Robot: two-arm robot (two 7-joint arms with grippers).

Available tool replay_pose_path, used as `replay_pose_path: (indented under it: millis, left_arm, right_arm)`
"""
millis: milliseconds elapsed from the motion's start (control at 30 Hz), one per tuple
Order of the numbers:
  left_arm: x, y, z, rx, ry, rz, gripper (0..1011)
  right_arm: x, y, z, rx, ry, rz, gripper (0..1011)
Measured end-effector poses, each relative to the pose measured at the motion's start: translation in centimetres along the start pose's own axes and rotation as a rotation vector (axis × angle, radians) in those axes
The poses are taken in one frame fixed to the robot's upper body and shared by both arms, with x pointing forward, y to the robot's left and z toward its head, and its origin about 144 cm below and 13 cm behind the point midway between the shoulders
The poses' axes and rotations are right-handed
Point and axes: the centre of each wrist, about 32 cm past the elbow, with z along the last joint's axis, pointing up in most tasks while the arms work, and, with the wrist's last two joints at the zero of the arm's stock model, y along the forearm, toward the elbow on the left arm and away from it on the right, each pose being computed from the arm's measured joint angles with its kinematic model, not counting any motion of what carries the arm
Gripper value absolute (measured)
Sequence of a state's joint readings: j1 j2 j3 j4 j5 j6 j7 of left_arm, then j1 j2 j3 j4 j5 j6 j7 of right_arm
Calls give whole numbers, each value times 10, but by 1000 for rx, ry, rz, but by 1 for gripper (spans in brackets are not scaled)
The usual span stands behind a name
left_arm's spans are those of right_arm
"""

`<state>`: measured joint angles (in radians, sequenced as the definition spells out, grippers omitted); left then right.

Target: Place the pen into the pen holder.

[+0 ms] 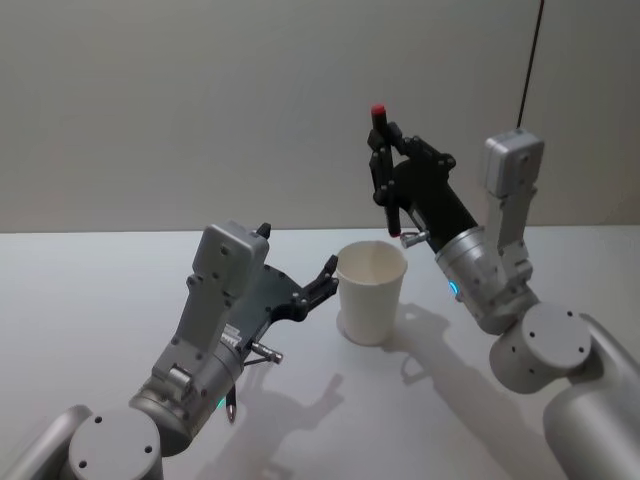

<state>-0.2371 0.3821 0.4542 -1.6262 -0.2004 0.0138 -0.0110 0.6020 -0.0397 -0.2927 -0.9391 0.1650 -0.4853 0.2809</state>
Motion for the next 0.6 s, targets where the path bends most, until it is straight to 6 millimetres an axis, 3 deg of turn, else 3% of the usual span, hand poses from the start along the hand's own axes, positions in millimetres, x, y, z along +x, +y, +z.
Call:
replay_pose_path:
  millis: [600]
  left_arm:
    - [0, 0, 0, 0, 0, 0, 1004]
  right_arm:
    - [-6, -4, -17, -53, 56, 11, 175]
